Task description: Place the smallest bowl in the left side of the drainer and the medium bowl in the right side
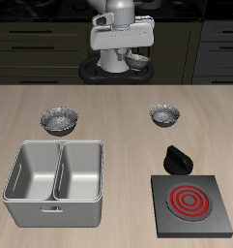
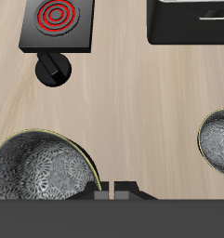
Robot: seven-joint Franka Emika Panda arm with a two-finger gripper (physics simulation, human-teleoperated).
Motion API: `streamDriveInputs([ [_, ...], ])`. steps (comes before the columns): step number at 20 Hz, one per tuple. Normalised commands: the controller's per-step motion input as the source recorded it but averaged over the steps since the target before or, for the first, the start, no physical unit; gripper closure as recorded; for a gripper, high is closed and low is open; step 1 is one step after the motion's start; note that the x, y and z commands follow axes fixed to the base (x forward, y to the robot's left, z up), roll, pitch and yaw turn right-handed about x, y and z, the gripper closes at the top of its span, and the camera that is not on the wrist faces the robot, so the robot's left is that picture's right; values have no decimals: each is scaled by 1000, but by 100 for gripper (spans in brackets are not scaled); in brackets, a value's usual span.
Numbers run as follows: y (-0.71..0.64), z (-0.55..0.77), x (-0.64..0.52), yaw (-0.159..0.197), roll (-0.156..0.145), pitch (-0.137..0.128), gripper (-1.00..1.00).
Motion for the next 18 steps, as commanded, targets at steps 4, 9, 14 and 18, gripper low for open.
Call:
streamDriveInputs([
  [4,-25,295,199,1,10,12,100],
  [9,-52,191,215,-29,5,28,100],
  [14,-68,147,234,-11,-11,27,100],
  [18,-130,154,264,-26,-1,40,100],
])
